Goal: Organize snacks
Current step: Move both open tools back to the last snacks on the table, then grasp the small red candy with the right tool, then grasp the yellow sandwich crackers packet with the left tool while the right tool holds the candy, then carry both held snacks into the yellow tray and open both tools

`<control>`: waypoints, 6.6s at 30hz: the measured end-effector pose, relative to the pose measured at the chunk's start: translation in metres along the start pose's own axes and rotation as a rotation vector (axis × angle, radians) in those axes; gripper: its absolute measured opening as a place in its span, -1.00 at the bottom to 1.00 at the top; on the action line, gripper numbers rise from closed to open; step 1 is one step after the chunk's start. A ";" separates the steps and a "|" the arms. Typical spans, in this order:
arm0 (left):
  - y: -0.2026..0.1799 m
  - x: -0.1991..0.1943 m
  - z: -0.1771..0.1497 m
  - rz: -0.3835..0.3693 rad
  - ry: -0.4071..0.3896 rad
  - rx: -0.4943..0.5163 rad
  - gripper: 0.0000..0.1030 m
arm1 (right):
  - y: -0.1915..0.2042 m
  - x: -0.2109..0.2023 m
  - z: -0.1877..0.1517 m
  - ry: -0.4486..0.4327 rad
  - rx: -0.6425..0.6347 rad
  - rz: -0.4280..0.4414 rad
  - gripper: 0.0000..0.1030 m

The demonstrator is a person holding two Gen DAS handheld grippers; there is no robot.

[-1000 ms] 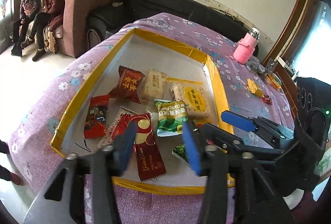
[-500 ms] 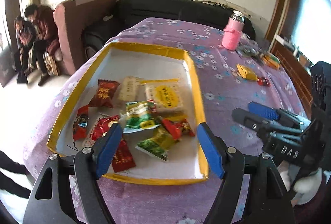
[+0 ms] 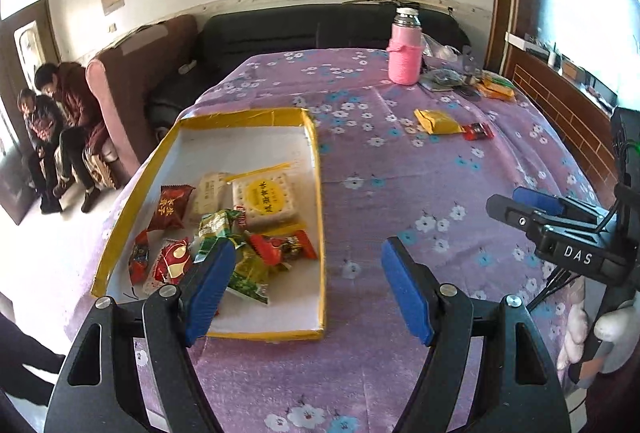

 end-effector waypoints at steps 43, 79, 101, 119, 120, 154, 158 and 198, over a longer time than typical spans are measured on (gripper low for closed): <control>-0.043 0.060 0.003 -0.330 0.090 0.069 0.46 | -0.166 0.107 0.126 0.095 0.330 -0.167 0.34; -0.055 0.086 0.001 -0.398 0.180 0.025 0.46 | -0.226 0.146 0.116 0.181 0.512 -0.192 0.12; -0.069 0.103 0.030 -0.381 0.198 0.042 0.46 | -0.160 0.105 0.060 0.175 0.234 -0.241 -0.46; -0.162 0.229 0.086 -0.301 0.270 0.345 0.45 | -0.155 0.078 0.043 0.088 0.259 -0.080 -0.46; -0.164 0.234 0.084 -0.299 0.277 0.355 0.49 | -0.158 0.078 0.043 0.087 0.269 -0.078 -0.46; -0.001 0.095 0.051 -0.273 0.081 -0.104 -0.17 | -0.163 0.081 0.035 0.080 0.401 0.071 -0.46; 0.039 0.088 0.041 -0.228 0.066 -0.167 -0.16 | -0.154 0.081 0.034 0.097 0.428 0.109 -0.46; 0.176 0.153 0.057 -0.098 0.163 -0.332 0.11 | 0.169 0.234 0.106 0.332 -0.038 0.219 -0.35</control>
Point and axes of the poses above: each gripper's, at about its wrist camera, not at the fingertips, and x roughly the way its jaws point, y to its left, z to its top, the point moved 3 cm from there along x, roughly the way its jaws point, and after that the axes turned 1 degree about -x, right-handed, at the moved point
